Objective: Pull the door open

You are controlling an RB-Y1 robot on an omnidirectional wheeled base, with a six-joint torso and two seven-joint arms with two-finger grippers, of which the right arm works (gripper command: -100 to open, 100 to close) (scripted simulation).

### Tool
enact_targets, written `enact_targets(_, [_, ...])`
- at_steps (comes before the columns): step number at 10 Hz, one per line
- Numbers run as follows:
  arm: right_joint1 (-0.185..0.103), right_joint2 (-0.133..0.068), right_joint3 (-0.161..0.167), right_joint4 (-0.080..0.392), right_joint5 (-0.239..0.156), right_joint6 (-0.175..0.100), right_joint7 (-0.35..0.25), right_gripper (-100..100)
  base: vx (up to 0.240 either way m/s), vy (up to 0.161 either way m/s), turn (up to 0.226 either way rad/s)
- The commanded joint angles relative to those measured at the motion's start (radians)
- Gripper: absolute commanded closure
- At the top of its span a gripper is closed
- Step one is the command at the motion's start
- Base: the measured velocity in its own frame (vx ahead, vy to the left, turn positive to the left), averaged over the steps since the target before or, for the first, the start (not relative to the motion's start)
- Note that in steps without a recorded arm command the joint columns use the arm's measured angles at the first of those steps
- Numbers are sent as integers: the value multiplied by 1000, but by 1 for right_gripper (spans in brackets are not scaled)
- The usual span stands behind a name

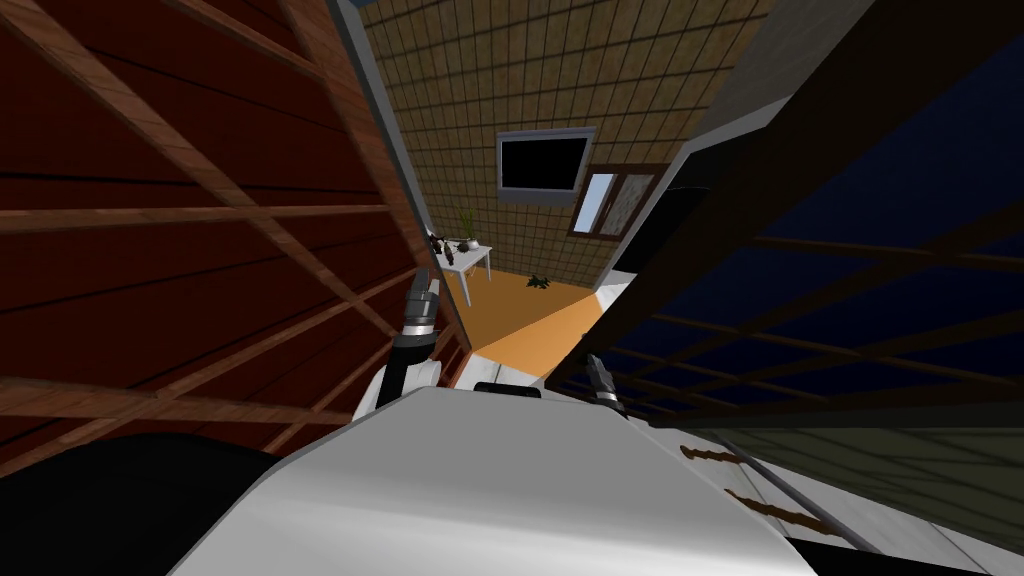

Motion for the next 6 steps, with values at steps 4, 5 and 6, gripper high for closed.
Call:
enact_targets(4, [-9,3,3,9,-29,2,-117,100,-45,-15,65])
enact_targets(5, [-12,3,4,11,-37,3,-146,100,-43,-14,72])
enact_targets(6, [-14,3,4,13,-45,4,-173,100,-57,-13,85])
